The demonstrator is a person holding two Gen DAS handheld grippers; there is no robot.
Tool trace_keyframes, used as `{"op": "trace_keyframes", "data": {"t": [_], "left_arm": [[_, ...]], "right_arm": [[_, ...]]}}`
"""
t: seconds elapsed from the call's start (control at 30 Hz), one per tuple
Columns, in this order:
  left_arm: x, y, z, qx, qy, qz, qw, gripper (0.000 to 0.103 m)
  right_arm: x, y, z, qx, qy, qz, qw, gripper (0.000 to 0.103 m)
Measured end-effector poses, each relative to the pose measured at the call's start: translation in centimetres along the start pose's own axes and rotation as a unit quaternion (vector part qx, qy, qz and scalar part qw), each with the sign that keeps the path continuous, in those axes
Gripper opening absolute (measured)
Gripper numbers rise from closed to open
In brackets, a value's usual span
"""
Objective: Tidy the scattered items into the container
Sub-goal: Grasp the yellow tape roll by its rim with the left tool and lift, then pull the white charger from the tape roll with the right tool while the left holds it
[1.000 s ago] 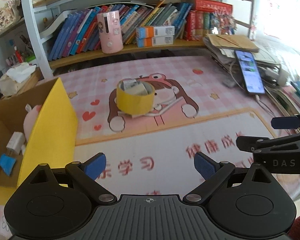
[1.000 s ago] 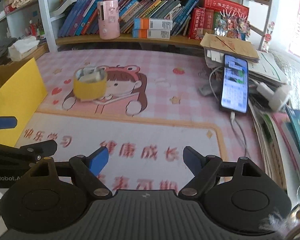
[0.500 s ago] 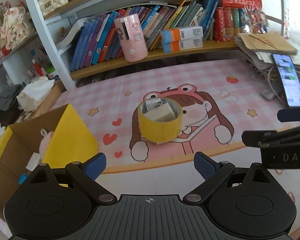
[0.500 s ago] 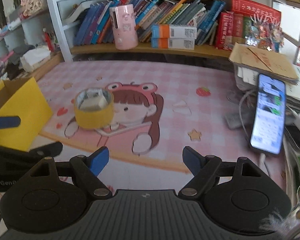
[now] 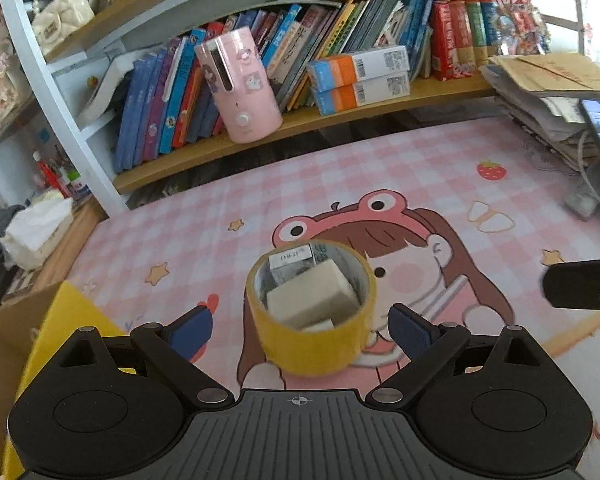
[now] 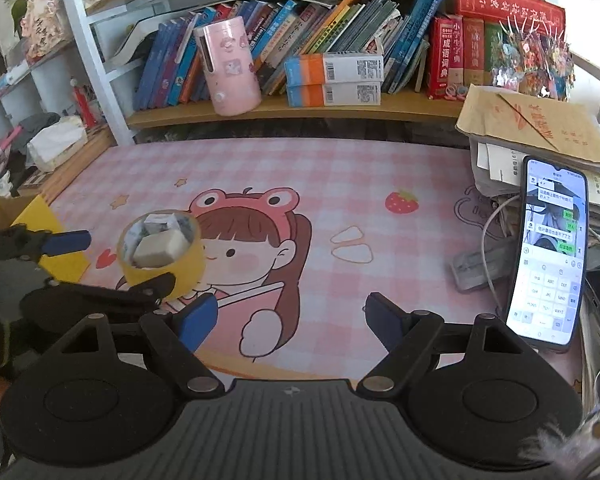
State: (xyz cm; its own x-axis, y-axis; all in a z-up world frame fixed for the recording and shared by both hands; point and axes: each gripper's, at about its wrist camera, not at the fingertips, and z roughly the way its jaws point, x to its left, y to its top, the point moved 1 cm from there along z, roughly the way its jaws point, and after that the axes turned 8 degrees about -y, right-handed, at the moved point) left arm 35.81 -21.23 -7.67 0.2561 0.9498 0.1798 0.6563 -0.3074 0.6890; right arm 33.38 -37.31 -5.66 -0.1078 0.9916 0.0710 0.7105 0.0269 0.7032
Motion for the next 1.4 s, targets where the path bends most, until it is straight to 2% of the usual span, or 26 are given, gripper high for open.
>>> {"op": "trace_keyframes", "data": {"t": [0.27, 0.33, 0.4, 0.47, 0.53, 0.9, 1.13, 1.4], "left_arm": [[0.5, 1.0, 3.5, 0.017, -0.024, -0.018, 0.9994, 0.096], [0.2, 1.1, 4.1, 0.024, -0.016, -0.012, 0.9995, 0.096], [-0.1, 1.0, 4.4, 0.029, -0.014, -0.007, 0.9995, 0.093], [-0.2, 0.9, 4.3, 0.026, 0.004, -0.005, 0.9996, 0.084], [0.1, 0.9, 4.1, 0.026, -0.008, -0.013, 0.9995, 0.083], [0.4, 0.5, -1.1, -0.020, -0.079, -0.044, 0.9957, 0.082], [3.1, -0.1, -5.2, -0.063, -0.068, -0.120, 0.9885, 0.082], [5.2, -1.9, -9.5, -0.071, -0.044, -0.159, 0.9838, 0.082]], "right_arm": [[-1.0, 0.7, 1.7, 0.010, -0.013, 0.019, 1.000, 0.080], [-1.2, 0.6, 2.0, 0.014, -0.014, 0.022, 1.000, 0.080], [-1.3, 0.4, 2.2, 0.020, -0.016, 0.024, 0.999, 0.080], [-1.4, 0.3, 2.3, 0.022, -0.018, 0.021, 0.999, 0.080], [-1.4, 0.3, 2.4, 0.024, -0.021, 0.021, 0.999, 0.080], [-0.3, 0.3, 1.9, 0.019, -0.010, 0.005, 1.000, 0.080], [1.4, 0.1, 2.1, 0.025, 0.017, -0.024, 0.999, 0.080], [4.9, 0.5, 4.6, 0.029, 0.078, -0.075, 0.994, 0.065]]}}
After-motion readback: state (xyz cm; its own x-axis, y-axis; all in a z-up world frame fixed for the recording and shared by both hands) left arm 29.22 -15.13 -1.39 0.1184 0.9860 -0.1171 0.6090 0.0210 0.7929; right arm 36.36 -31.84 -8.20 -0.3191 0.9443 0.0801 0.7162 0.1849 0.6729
